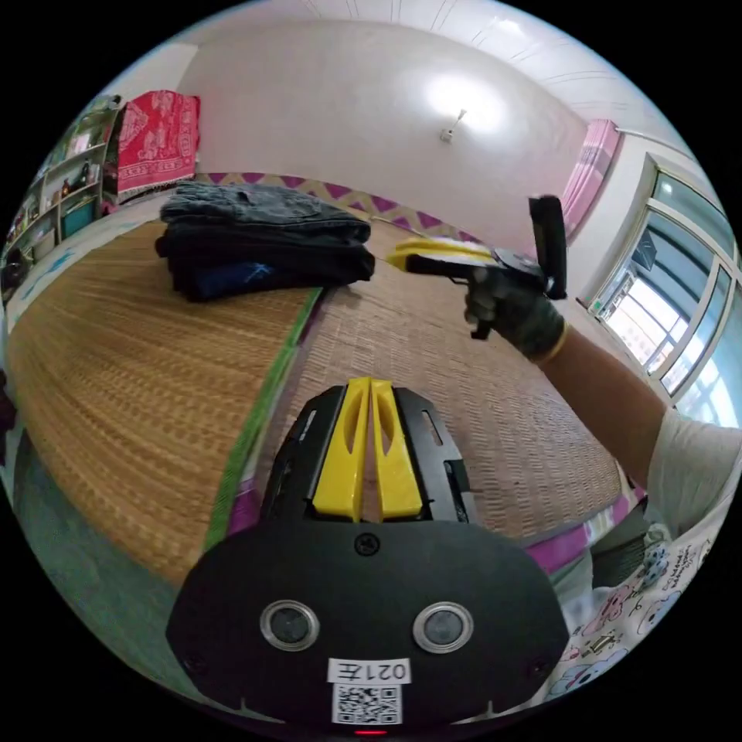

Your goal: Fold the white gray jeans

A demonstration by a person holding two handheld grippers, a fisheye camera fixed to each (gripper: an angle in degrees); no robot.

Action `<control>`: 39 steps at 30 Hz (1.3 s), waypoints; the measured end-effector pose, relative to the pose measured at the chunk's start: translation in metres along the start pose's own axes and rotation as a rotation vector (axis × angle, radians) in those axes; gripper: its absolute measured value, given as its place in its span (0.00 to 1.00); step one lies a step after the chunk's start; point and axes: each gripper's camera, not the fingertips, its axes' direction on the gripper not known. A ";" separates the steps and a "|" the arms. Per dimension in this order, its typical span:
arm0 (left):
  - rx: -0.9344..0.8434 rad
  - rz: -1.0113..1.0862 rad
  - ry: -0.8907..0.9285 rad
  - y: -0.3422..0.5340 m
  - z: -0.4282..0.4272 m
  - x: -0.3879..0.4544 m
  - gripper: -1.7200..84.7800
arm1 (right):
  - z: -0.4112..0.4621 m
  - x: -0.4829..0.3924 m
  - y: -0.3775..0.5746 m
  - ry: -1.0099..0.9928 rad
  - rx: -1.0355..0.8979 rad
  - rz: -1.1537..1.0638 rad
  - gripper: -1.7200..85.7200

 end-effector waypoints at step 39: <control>0.273 -0.709 0.736 -0.050 -0.138 -0.237 0.18 | -0.016 -0.142 -0.046 0.000 -0.112 -0.106 0.02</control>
